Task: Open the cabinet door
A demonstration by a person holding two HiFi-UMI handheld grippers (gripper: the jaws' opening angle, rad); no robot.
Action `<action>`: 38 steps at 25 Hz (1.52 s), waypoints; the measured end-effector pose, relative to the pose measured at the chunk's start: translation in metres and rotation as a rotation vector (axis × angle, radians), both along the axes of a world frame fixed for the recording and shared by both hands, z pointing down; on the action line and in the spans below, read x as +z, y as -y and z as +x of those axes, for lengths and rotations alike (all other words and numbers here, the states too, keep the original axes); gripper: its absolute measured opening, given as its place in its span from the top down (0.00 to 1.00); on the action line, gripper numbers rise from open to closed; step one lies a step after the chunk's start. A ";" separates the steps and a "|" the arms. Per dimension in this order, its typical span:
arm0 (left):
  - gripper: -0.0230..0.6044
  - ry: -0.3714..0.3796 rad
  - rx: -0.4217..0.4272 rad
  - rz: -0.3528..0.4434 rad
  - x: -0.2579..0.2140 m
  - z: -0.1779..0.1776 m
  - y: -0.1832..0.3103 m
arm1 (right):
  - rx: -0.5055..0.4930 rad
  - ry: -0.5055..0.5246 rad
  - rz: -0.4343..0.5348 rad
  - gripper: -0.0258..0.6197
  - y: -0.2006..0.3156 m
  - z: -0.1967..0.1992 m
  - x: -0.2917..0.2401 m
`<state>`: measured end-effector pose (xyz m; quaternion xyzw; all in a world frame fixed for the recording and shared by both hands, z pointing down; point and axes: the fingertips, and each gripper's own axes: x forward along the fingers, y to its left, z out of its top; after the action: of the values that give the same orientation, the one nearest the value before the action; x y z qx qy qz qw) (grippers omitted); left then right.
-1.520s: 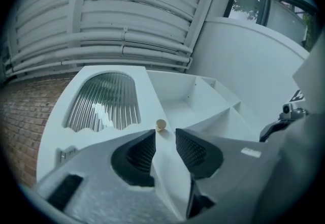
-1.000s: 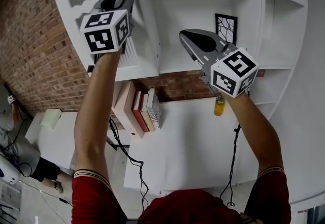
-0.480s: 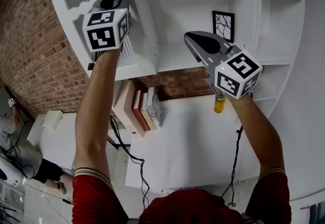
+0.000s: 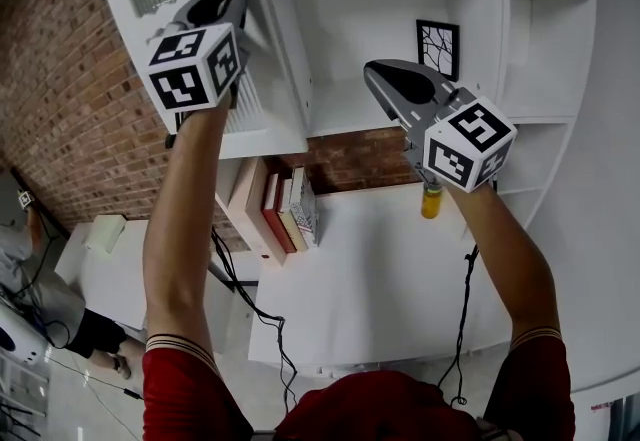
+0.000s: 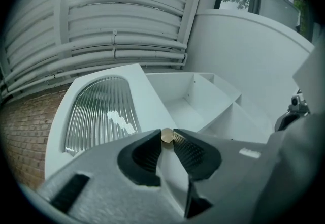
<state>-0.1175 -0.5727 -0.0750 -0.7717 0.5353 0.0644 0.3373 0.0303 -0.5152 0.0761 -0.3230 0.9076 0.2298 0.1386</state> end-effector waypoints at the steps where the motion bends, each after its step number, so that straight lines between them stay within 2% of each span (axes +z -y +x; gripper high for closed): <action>1: 0.84 -0.003 0.010 0.000 0.000 -0.001 -0.005 | -0.005 0.000 -0.001 0.94 -0.001 -0.002 0.000; 10: 0.84 -0.006 0.092 0.012 0.000 -0.020 -0.064 | -0.057 0.004 -0.004 0.94 -0.017 -0.029 0.001; 17: 0.84 -0.114 0.218 0.012 -0.003 -0.051 -0.114 | -0.093 -0.009 -0.010 0.94 -0.030 -0.055 0.001; 21: 0.83 -0.160 0.255 0.032 -0.003 -0.073 -0.142 | -0.112 -0.014 -0.018 0.94 -0.035 -0.069 0.007; 31: 0.82 -0.203 0.234 0.077 -0.003 -0.138 -0.195 | -0.172 -0.007 -0.003 0.94 -0.057 -0.115 0.002; 38: 0.84 -0.220 0.190 0.112 -0.024 -0.191 -0.253 | -0.189 -0.023 0.031 0.94 -0.111 -0.148 -0.020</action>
<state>-0.3084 -0.3192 -0.0989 -0.7871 0.4893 0.2097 0.3115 -0.1173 -0.4047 0.0558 -0.2310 0.9319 0.2332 0.1542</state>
